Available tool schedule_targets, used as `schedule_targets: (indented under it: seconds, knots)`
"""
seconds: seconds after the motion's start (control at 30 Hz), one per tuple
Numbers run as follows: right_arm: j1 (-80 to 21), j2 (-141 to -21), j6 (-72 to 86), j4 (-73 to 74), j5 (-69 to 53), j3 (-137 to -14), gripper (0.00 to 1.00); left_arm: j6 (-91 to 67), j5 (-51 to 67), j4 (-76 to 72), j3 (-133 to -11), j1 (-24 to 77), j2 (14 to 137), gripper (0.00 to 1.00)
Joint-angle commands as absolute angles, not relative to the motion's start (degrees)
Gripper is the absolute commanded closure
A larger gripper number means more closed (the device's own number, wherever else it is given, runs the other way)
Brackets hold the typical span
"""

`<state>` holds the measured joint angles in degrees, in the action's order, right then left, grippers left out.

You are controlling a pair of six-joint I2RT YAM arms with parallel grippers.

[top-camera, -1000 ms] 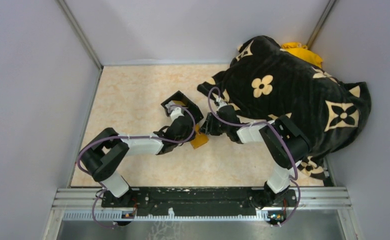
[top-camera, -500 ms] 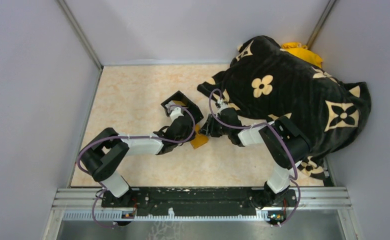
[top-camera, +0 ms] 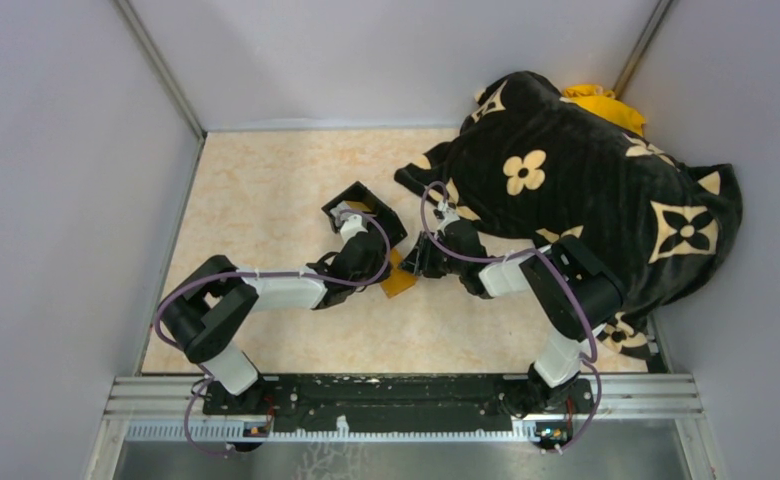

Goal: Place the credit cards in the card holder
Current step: Close the card holder at the center of the board.

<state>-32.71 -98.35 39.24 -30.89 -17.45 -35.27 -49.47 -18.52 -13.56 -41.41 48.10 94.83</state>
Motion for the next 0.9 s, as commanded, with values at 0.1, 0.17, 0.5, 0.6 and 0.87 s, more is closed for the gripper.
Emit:
schedule_targets:
  seconds: [0.1,0.17,0.5,0.6,0.87]
  knots:
    - [-32.4,-99.0,39.1,-29.2,-17.8,-35.5,0.6,-48.6,-16.4,-3.1,-38.8,47.8,99.0,0.73]
    - [-32.4,-99.3,39.3,-29.2,-17.8,-36.0,0.6,-48.5,-16.4,-3.2,-38.8,47.8,99.1,0.73]
    - [-32.9,-101.0,39.0,-27.8,-17.5,-38.1,0.61,-48.3,-15.9,-3.6,-39.2,47.8,99.9,0.73]
    - [-33.0,-101.1,38.8,-27.1,-17.3,-38.4,0.61,-48.3,-15.9,-3.7,-39.2,47.8,100.0,0.73]
    - [-33.5,-101.6,36.8,-23.3,-16.2,-40.0,0.61,-48.2,-16.0,-3.6,-39.4,47.8,99.9,0.73]
